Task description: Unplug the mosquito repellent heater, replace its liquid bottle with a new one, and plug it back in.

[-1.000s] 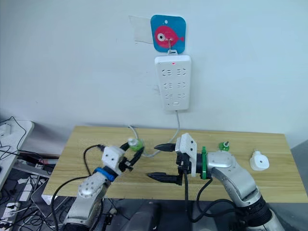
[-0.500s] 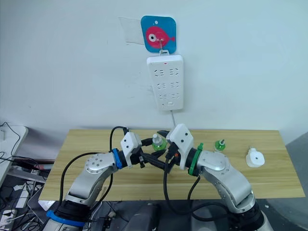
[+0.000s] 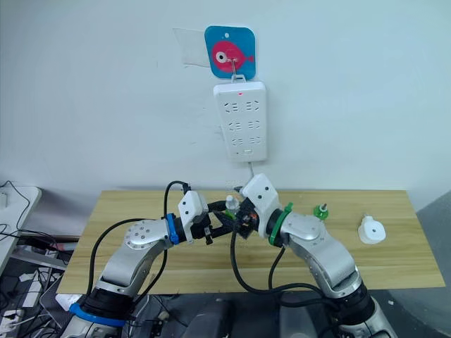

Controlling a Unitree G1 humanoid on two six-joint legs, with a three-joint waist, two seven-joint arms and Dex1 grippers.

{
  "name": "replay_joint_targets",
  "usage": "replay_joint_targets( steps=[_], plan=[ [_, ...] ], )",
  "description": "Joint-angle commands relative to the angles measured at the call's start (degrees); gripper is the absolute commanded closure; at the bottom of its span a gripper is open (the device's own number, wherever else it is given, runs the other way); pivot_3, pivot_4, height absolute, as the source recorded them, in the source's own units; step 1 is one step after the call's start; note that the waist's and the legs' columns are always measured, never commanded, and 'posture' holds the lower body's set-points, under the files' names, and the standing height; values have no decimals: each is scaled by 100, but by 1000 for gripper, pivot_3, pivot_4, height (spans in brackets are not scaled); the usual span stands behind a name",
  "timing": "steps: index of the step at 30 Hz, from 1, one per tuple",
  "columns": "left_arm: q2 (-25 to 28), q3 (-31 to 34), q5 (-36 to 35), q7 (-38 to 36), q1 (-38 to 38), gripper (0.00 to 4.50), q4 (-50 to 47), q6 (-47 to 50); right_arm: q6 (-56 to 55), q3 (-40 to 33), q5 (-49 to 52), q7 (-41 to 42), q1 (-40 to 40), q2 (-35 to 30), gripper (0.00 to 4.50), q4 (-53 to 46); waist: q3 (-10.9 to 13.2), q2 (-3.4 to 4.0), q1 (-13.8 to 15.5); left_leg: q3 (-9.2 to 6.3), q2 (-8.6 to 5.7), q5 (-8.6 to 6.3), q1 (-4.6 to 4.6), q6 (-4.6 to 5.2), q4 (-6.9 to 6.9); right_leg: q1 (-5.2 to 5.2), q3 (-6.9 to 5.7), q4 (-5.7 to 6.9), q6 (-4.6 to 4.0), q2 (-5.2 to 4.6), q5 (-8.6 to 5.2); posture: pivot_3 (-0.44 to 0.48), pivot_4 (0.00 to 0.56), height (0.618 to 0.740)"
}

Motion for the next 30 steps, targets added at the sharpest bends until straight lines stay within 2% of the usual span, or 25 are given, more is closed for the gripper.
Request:
replay_joint_targets(
  steps=[1,4,5,11,13,16,20,22,26,30],
  plan=[
    [-12,53,-85,-15,-18,2297,-151,-28,-238,-29,-23,130,23,-18,2160,-36,-1,0,-6,0,1,0,1,0,0,0,0,2,0,2,0,-99,164,740],
    [-15,59,-90,2,0,2297,-170,-8,-283,-83,1,200,8,-20,3290,15,-1,0,-22,0,4,0,2,-1,-1,-1,1,5,0,5,0,-91,168,740],
    [-17,61,-91,6,5,2297,-176,0,-285,-99,20,221,-1,-12,3389,14,-1,0,-23,0,4,0,2,-1,-1,-1,2,5,0,5,0,-91,168,740],
    [8,18,-85,-43,80,2297,-227,7,-383,-52,209,681,-111,-102,3384,-65,-2,1,-24,0,3,0,2,-1,0,-1,4,6,0,7,0,-85,170,740],
    [38,-86,-112,-220,117,2297,-277,-47,-514,145,393,1312,-246,-247,3384,-15,-2,1,-27,1,3,0,2,-1,0,-1,5,6,0,7,0,-89,170,740],
    [199,-342,-126,-789,137,2297,-333,-246,-819,446,763,2689,-570,-473,3384,284,-2,1,-46,5,3,0,3,0,3,0,5,6,0,23,0,-86,161,740],
    [420,-520,-192,-1478,-16,2297,-245,-437,-1418,822,741,4444,-841,-913,3384,898,-6,2,-52,6,6,-1,6,3,2,4,5,5,0,30,0,-69,156,740],
    [495,-577,-169,-1739,-135,2297,-124,-552,-1751,851,685,5039,-887,-1064,3384,1174,-8,0,-49,5,5,-1,6,3,4,8,4,1,0,30,0,-58,154,740],
    [548,-550,-130,-1957,-322,2297,163,-761,-2308,483,731,5717,-707,-1347,3384,1611,-12,-1,-46,4,6,0,6,1,7,8,5,4,0,29,0,-58,154,740],
    [547,-465,-165,-1915,-350,2297,248,-849,-2769,-115,928,6114,-241,-1830,2058,1771,-16,-3,-15,3,5,0,6,0,7,8,6,3,0,28,0,-54,155,740]
  ],
)
